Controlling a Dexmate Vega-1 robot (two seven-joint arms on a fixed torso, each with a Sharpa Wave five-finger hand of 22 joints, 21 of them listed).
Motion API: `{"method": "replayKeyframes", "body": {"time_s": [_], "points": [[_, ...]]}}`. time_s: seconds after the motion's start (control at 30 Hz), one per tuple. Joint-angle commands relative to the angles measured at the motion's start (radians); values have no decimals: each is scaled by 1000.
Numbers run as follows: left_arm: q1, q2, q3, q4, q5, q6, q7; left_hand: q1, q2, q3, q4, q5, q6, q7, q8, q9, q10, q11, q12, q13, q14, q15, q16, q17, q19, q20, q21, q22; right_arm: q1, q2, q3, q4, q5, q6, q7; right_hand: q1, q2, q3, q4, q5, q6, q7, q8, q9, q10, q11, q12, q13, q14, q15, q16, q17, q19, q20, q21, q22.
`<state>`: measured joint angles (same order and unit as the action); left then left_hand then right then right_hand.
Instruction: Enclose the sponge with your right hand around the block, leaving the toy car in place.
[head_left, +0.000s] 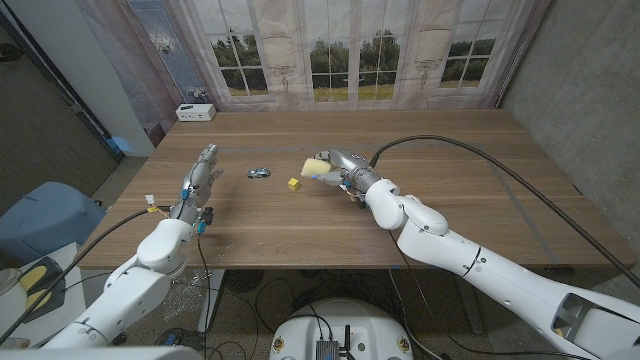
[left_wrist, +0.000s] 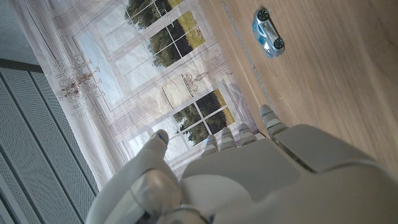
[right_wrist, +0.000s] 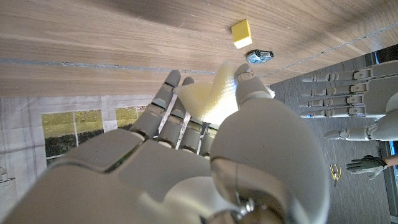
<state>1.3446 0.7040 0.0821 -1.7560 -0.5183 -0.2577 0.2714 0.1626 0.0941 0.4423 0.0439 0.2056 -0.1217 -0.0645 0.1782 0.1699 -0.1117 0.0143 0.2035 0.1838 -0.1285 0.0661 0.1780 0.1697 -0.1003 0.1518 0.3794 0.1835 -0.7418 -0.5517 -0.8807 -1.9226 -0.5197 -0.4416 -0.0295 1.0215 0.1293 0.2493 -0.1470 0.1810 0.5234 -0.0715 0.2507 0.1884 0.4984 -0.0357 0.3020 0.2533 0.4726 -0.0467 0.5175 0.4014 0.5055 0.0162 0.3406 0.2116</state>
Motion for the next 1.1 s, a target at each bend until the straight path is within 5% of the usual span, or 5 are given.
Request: {"method": "replayKeyframes", "body": {"time_s": [0.03,1.1], "points": [[-3,-6,0,12,0,-16,-5,9,-1,2,-5,-2,-3,-4,2,2,-4,-2,-2,2,-4,-4,4,3,2,11,-5,6,77,52,-52,99,4,44,24,-1,5,7,3,0,9,2,-6,3,4,1,-4,3,-4,-120,-3,5,-8,-2,7,5],[3,-6,-1,2,-3,-7,4,13,1,4,-14,-4,-4,-2,2,2,-7,2,-3,2,-10,-10,2,3,3,6,-11,7,209,175,-148,343,40,130,61,11,5,9,-1,0,3,1,-20,4,-12,1,-15,8,-25,-120,-13,10,-19,-3,14,6]]}}
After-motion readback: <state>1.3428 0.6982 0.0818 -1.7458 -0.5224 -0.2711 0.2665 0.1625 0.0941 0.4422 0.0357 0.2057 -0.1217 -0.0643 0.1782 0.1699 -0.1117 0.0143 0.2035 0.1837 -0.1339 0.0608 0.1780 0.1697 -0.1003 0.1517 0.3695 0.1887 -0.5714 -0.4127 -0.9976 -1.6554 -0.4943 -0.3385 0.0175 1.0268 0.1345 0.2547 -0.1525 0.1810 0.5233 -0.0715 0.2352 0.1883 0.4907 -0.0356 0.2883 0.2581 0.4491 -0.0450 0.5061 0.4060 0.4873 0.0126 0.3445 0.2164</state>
